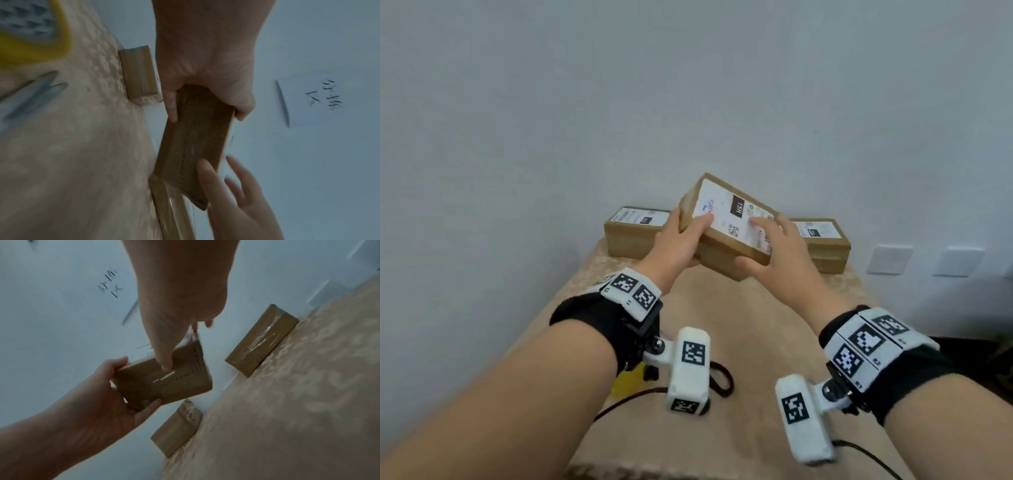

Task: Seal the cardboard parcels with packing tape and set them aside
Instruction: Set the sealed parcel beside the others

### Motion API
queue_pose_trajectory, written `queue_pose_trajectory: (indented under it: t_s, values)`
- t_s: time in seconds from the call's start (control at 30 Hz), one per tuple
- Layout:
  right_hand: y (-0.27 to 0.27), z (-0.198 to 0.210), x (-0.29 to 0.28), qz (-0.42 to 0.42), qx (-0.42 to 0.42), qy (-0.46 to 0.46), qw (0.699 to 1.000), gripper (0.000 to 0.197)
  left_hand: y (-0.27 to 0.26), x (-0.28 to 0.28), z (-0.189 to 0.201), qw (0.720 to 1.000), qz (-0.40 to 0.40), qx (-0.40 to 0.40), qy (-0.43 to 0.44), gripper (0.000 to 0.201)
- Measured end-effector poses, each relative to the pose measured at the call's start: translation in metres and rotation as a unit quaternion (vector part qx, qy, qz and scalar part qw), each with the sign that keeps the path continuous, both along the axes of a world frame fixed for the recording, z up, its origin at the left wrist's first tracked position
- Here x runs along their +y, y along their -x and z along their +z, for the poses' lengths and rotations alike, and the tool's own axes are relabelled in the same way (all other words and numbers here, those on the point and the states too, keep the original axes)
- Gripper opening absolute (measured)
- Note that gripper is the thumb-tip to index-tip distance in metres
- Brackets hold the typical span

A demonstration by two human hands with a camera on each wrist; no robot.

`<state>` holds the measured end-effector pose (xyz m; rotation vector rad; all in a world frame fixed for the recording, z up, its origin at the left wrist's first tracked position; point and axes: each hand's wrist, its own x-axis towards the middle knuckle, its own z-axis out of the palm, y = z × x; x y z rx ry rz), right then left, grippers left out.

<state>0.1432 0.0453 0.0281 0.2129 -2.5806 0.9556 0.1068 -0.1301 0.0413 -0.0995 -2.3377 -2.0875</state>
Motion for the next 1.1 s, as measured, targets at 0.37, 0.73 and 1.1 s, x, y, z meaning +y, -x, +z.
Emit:
queue_pose_trajectory:
  t_s: [0.37,0.73,1.1]
  values:
    - [0.099,0.001,-0.006,-0.044,-0.102,-0.006,0.994,0.056,0.097,-0.002,-0.011,0.981,0.042,-0.047,0.181,0.049]
    - [0.149,-0.018,-0.011,-0.109,-0.177,-0.276,0.938,0.06,0.147,0.003,-0.041,0.918,0.006,0.01,0.397,0.041]
    - [0.183,-0.003,-0.089,-0.027,-0.084,-0.212,0.973,0.044,0.172,-0.081,-0.023,0.89,0.143,0.093,0.423,0.031]
